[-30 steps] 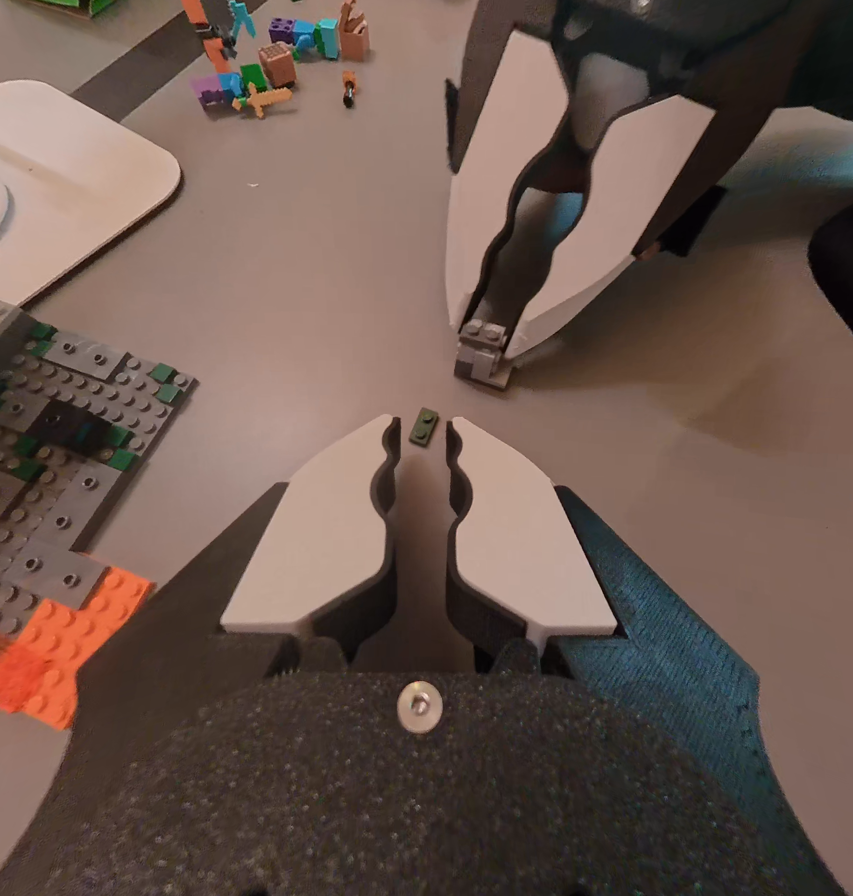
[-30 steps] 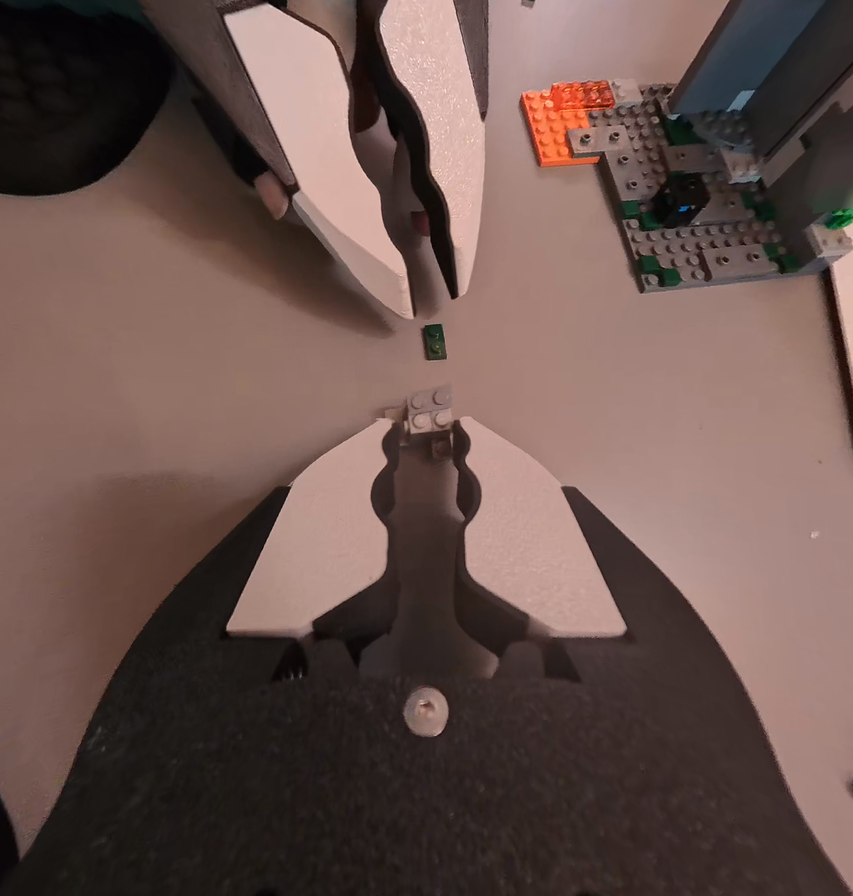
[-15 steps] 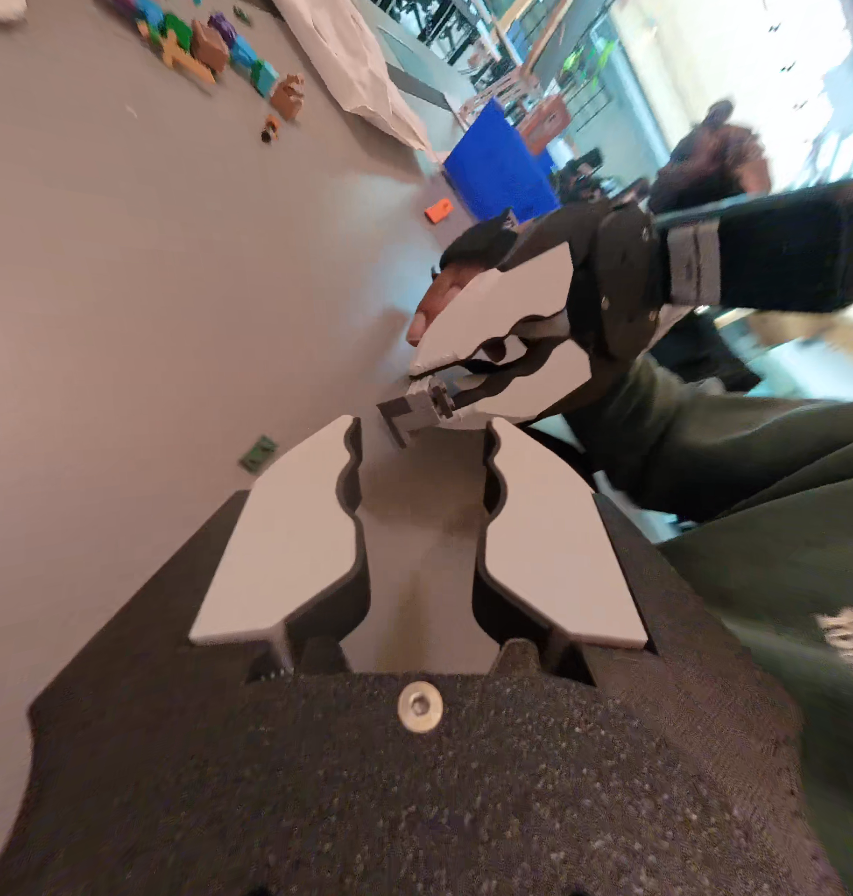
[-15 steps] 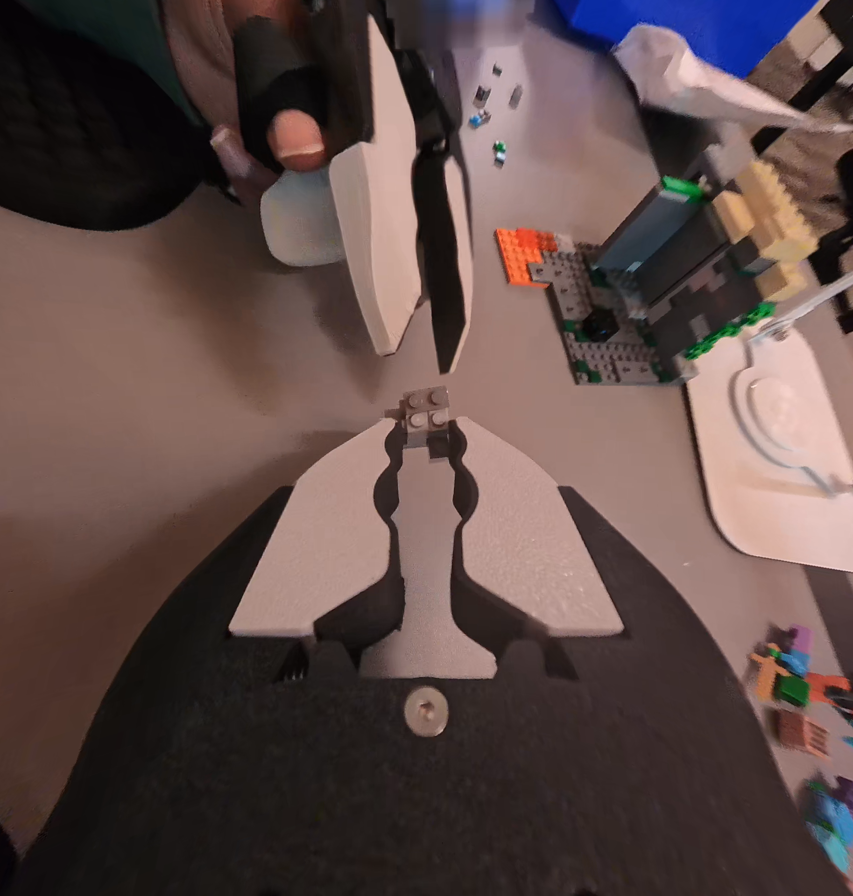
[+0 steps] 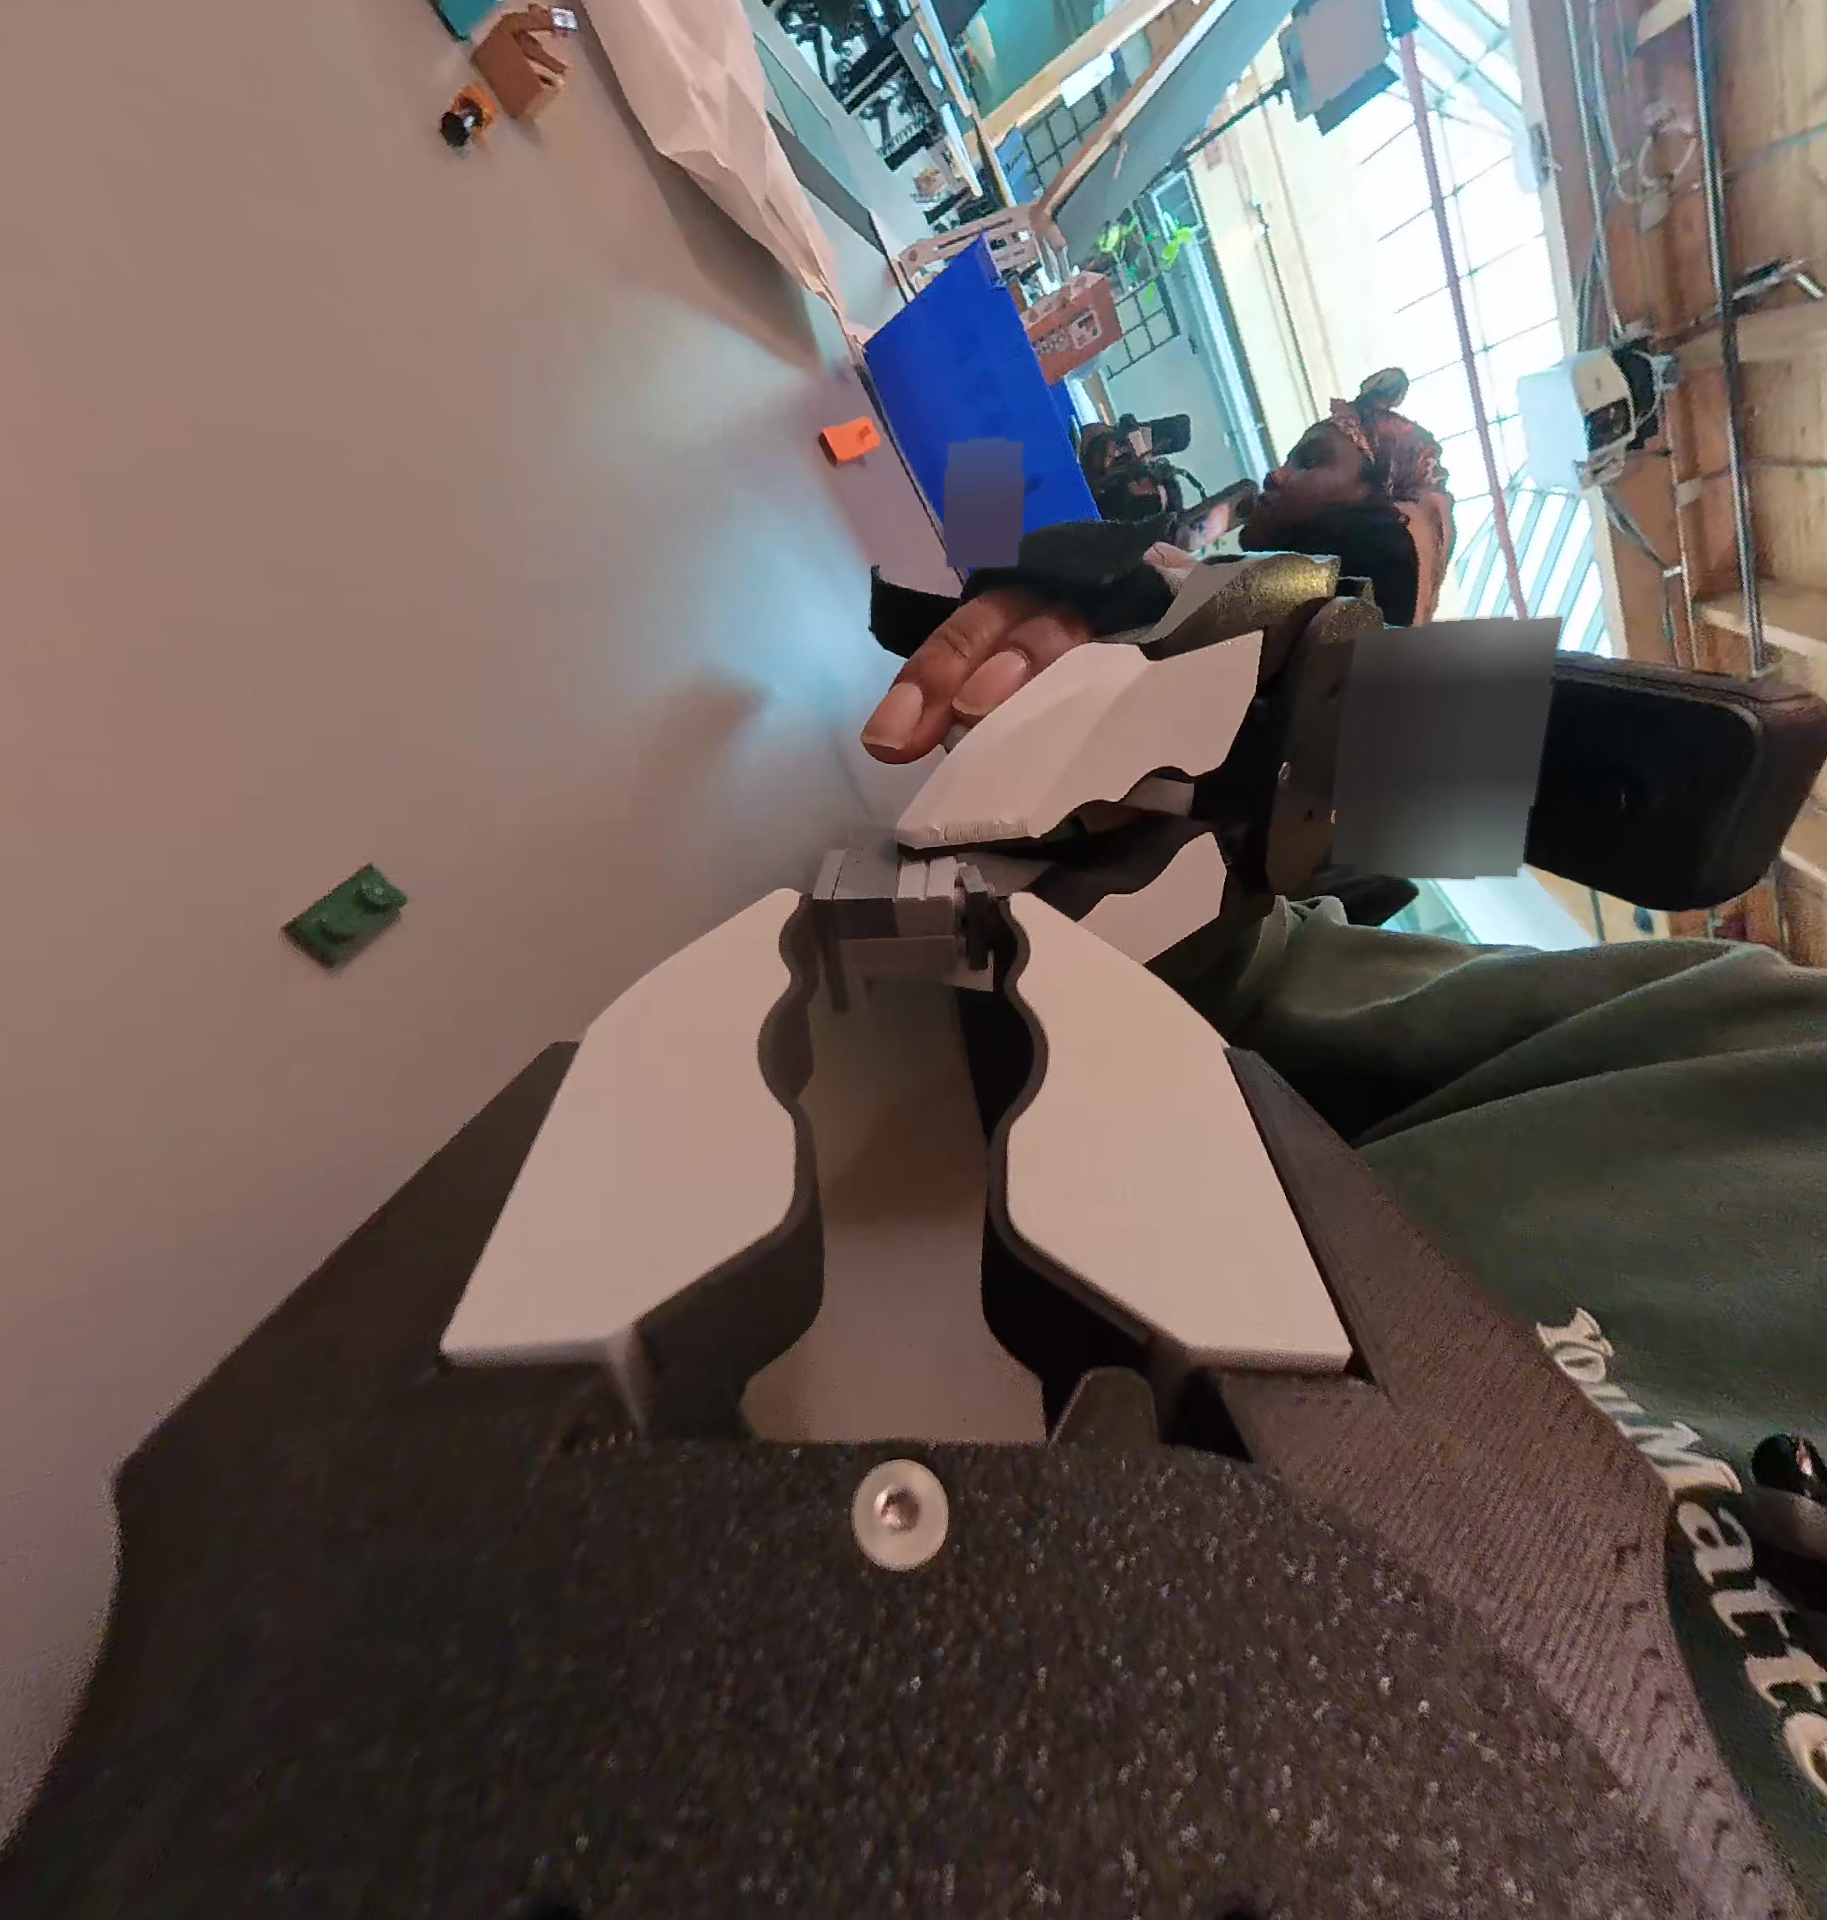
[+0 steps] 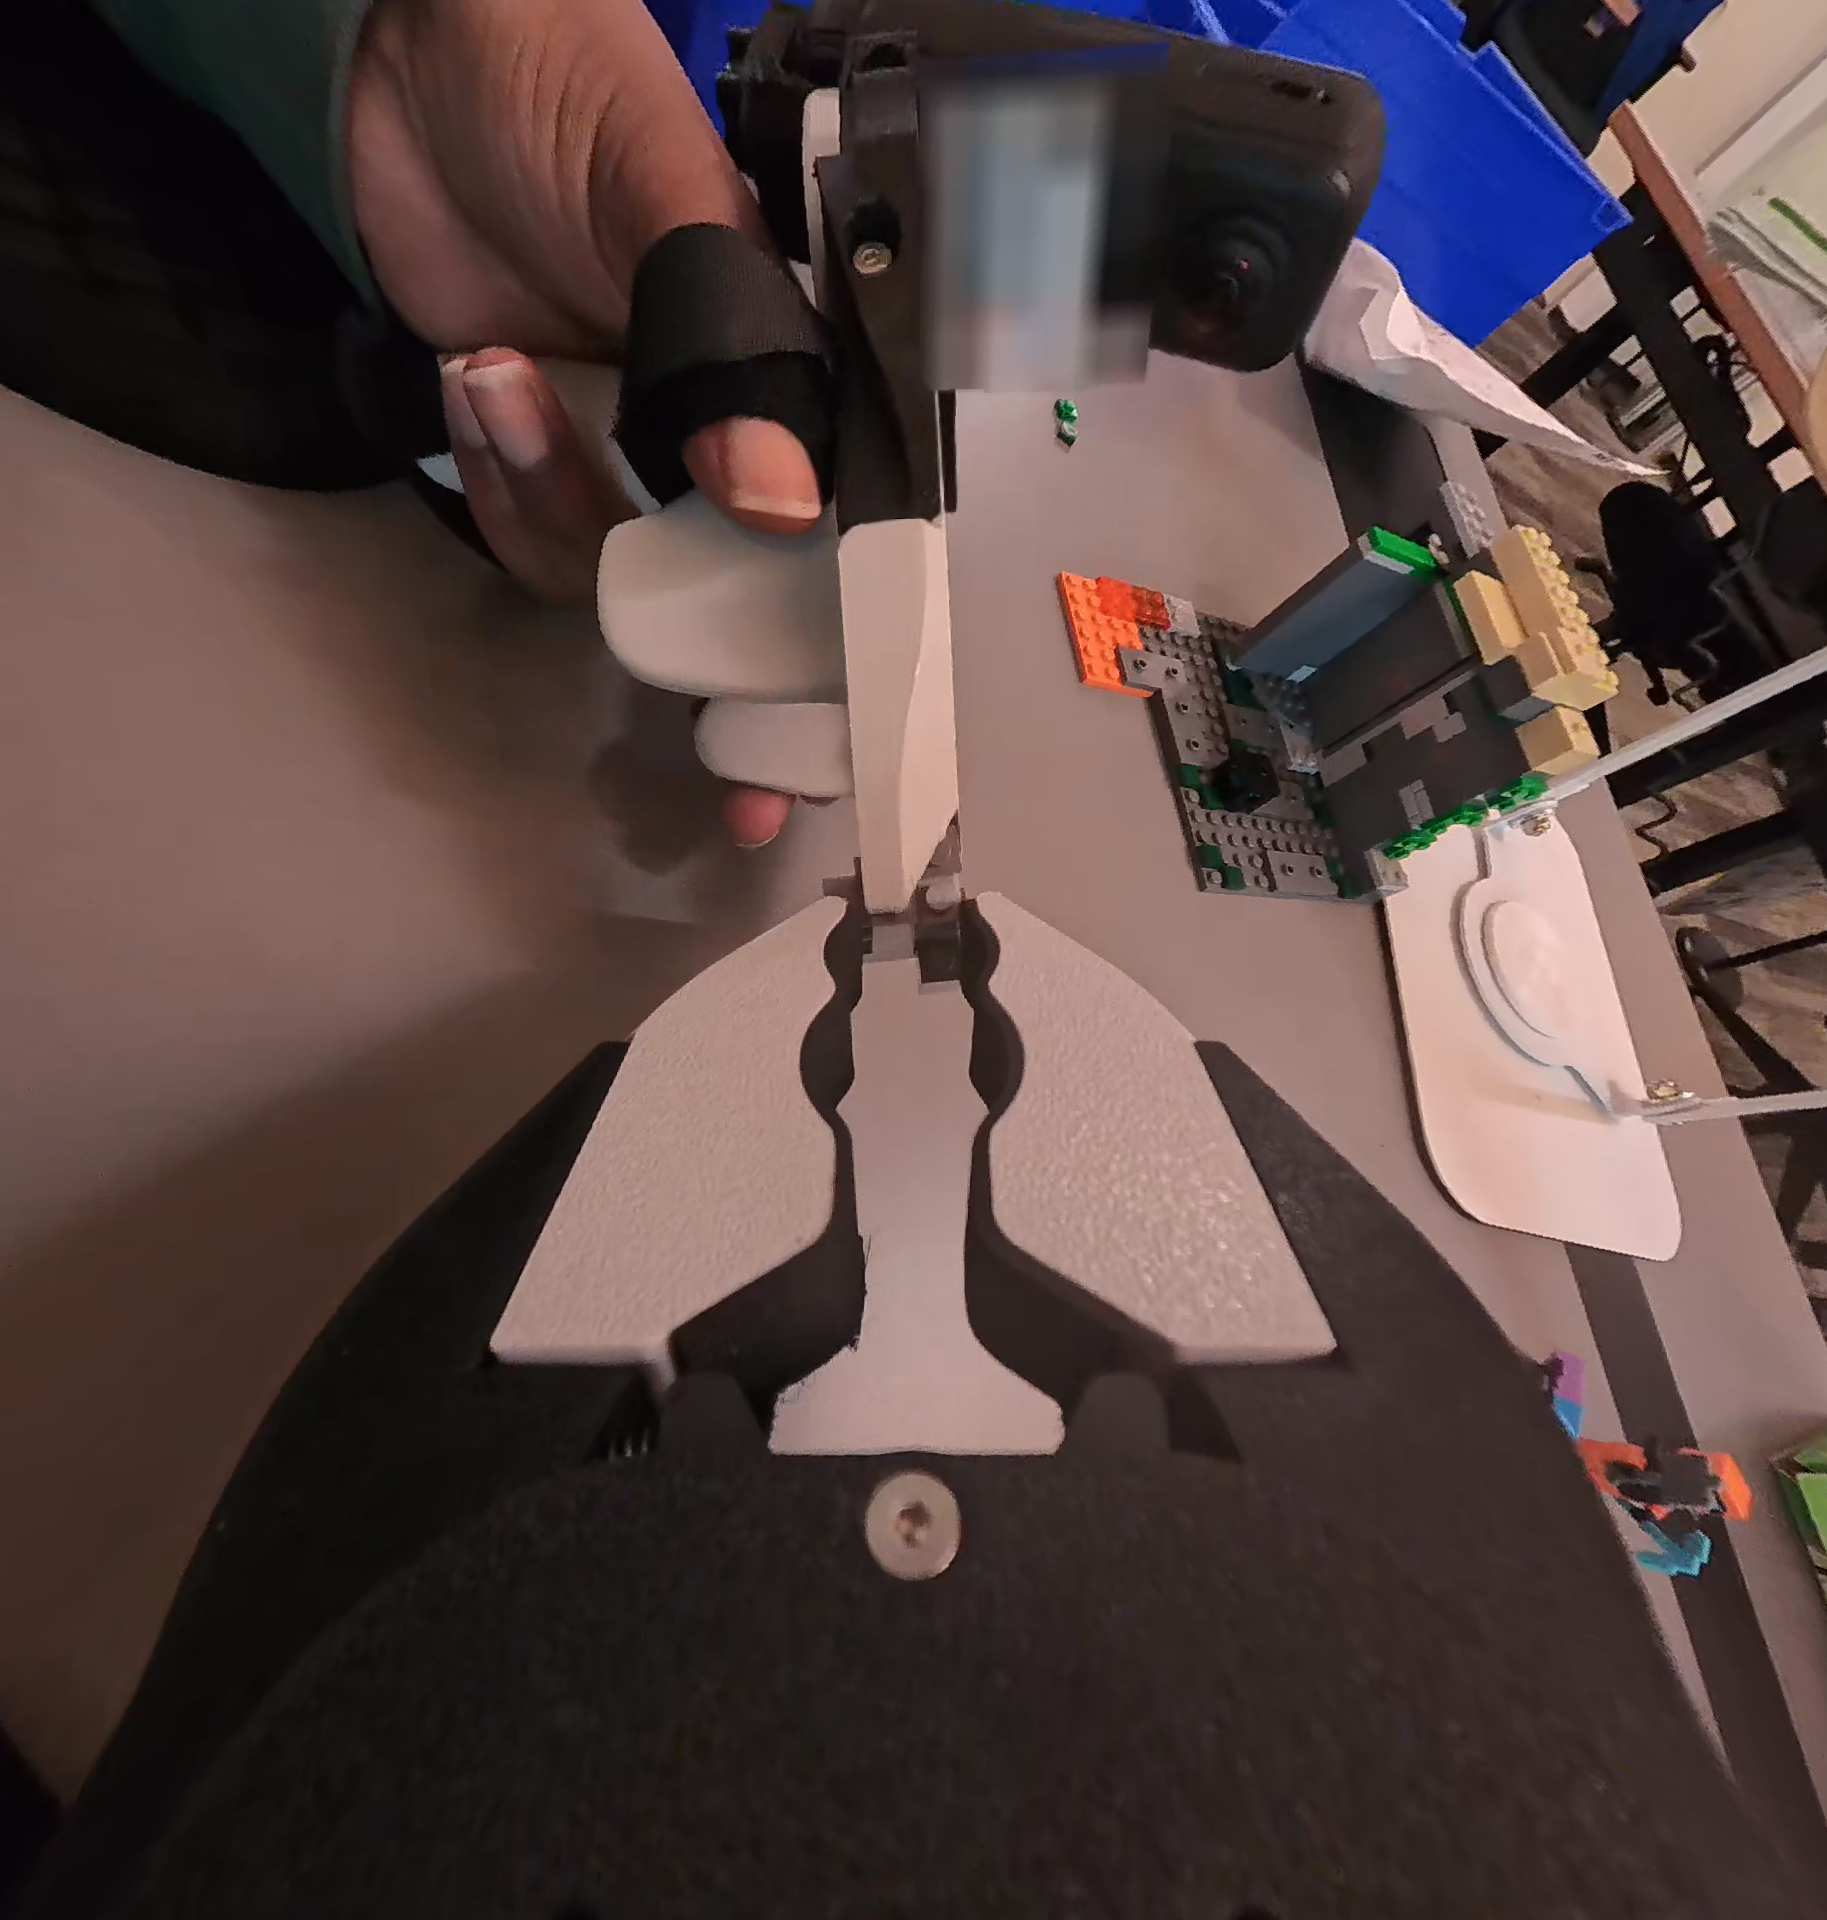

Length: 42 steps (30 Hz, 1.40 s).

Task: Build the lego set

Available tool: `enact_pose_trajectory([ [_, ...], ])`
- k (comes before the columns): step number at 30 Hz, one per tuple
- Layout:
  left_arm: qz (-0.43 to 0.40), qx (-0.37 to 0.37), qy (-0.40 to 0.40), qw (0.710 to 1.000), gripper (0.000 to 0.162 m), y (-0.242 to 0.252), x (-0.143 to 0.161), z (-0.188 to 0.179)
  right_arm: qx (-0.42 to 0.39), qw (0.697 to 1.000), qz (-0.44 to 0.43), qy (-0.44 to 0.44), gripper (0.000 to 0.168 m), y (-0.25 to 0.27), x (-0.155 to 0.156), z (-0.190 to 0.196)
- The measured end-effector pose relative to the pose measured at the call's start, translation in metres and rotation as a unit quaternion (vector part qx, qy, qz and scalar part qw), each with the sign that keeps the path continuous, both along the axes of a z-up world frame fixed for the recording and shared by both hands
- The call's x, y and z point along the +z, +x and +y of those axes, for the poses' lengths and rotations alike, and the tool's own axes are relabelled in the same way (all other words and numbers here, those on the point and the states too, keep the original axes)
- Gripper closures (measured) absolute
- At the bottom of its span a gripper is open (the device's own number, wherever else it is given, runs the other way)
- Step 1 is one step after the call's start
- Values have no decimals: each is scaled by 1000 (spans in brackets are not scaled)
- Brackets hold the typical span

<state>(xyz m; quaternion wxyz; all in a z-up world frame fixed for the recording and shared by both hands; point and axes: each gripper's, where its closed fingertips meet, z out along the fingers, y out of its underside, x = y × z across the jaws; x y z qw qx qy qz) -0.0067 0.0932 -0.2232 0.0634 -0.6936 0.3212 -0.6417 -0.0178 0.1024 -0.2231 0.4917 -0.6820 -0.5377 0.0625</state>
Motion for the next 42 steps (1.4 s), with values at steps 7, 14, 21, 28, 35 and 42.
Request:
enact_pose_trajectory([
  [7, -21, -40, 69, 997, 131, -3, 9, -10, 27, 997, -14, 69, 151, -1, 11, -10],
  [14, -58, -42, 90, 993, 131, -3, 23, -13, 27, 989, -23, 141, 151, -3, 25, -13],
  [21, -83, -20, 88, 992, 131, -2, 33, -12, 10, 985, -20, 172, 151, -2, 34, -13],
  [28, -105, -14, 65, 992, 131, -3, 40, -13, 7, 984, -3, 178, 151, -4, 41, -15],
  [35, -116, -13, 47, 992, 131, -6, 45, -15, 14, 984, 12, 174, 151, -5, 44, -17],
  [42, -127, 7, 21, 992, 132, -6, 49, -14, 4, 982, 16, 186, 151, -5, 48, -17],
])
